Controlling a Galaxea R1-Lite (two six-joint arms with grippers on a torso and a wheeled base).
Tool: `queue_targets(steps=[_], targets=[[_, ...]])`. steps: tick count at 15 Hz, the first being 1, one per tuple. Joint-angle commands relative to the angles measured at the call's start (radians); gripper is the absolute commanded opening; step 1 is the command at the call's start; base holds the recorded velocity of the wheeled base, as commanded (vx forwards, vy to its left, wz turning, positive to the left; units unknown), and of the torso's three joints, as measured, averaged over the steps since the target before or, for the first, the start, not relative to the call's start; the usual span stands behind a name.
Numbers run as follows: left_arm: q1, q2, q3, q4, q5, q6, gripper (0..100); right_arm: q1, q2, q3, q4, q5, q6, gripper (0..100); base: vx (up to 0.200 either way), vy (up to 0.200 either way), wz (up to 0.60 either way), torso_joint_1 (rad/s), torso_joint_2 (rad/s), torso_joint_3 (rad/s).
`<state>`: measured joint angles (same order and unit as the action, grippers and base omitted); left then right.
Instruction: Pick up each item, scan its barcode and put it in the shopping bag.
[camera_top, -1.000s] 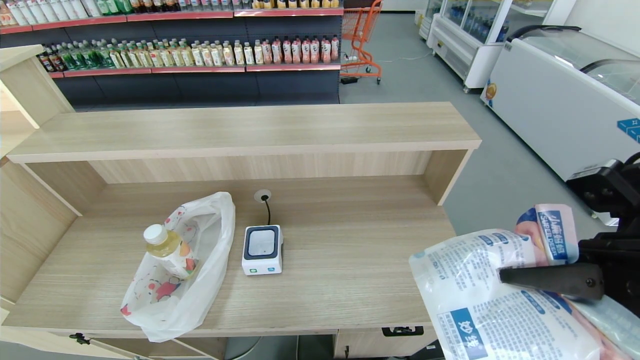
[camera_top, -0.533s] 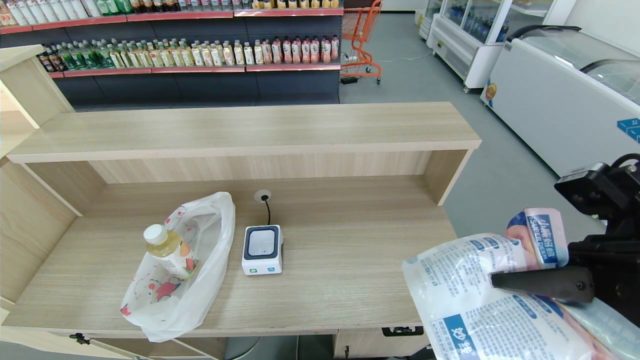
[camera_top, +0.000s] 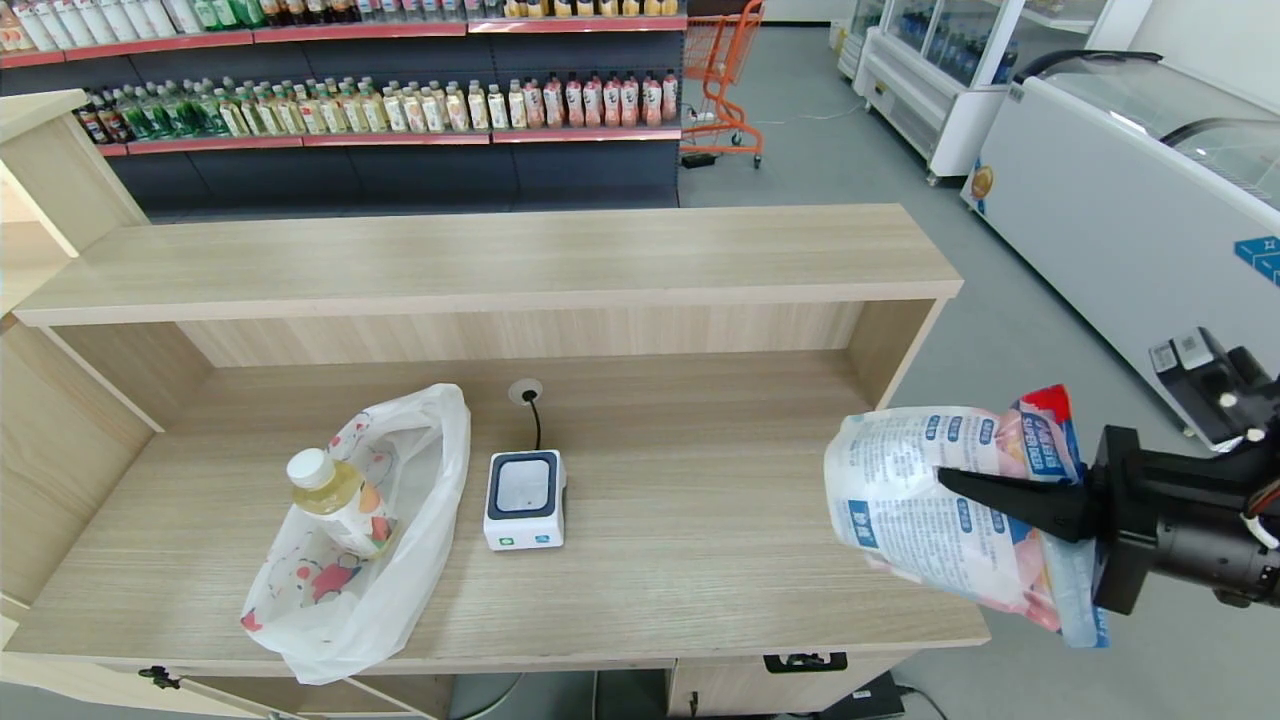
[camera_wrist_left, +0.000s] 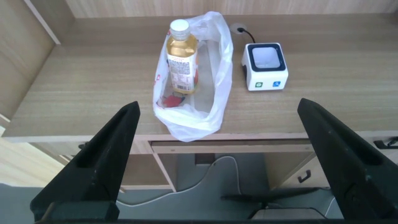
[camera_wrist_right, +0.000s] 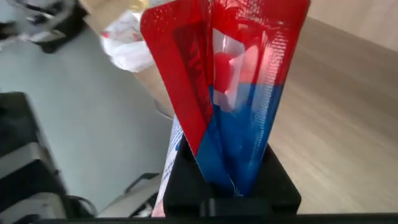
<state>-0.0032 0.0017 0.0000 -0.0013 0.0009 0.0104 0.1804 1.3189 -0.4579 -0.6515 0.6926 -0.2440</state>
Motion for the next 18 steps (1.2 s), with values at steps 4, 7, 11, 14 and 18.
queue_targets(steps=[4,7,11,14,18], targets=[[0.000,0.000,0.000,0.000,-0.001,0.000,100,-0.073,-0.010,0.010,0.004,-0.044,-0.127,0,0.000,0.000,0.00,0.000,0.00,0.000],[0.002,0.000,0.000,0.000,0.001,0.000,100,-0.167,0.013,0.018,0.064,-0.042,-0.354,0,0.000,0.000,0.00,0.000,0.00,0.000],[0.000,0.000,0.000,0.000,-0.001,0.000,100,-0.170,0.028,0.030,-0.008,-0.005,-0.471,0,0.000,0.000,0.00,0.000,0.00,0.000],[0.000,0.000,0.000,0.000,0.001,0.000,100,-0.124,-0.023,0.073,-0.023,0.019,-0.537,0,0.000,0.000,0.00,0.000,0.00,0.000],[0.000,0.000,0.000,0.000,0.001,0.000,100,-0.058,-0.035,0.061,-0.023,-0.002,-0.600,0,0.000,0.000,0.00,0.000,0.00,0.000]])
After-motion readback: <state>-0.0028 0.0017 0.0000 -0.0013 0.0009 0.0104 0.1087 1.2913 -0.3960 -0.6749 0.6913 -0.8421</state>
